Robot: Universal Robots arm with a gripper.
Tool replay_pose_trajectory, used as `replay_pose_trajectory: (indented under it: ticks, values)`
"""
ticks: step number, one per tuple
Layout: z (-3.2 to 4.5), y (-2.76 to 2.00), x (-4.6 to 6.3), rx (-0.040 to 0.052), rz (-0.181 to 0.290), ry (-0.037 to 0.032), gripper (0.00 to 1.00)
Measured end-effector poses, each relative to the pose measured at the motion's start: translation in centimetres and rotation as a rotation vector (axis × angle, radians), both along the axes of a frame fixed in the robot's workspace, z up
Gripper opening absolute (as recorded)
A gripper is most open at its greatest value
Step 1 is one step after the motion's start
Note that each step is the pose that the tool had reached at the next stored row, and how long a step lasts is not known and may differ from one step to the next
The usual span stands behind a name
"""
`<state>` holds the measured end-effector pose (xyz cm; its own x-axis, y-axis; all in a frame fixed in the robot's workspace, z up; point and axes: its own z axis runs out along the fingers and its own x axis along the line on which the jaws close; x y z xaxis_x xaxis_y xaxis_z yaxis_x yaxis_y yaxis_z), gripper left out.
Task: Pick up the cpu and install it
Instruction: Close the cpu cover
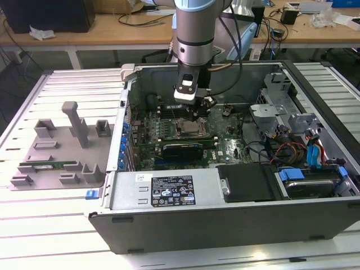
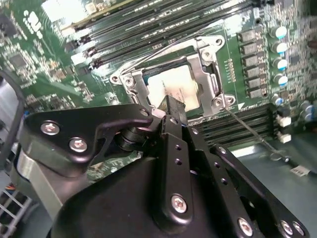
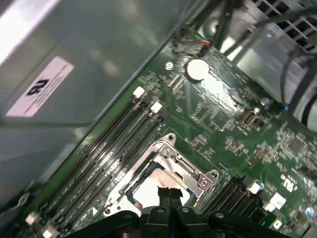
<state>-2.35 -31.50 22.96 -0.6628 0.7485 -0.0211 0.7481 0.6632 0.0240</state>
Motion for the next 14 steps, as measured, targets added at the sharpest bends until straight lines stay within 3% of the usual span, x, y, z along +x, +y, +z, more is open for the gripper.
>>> replay_pose_trajectory:
  ticks: [5,9,14]
  values:
    - [-0.01,0.00,0.00,-0.0003,0.107,0.0000,0.11]
    - [-0.04,0.00,0.00,-0.0014,0.235,0.0000,0.11]
    - [-0.07,0.00,0.00,-0.0030,0.351,0.0002,0.11]
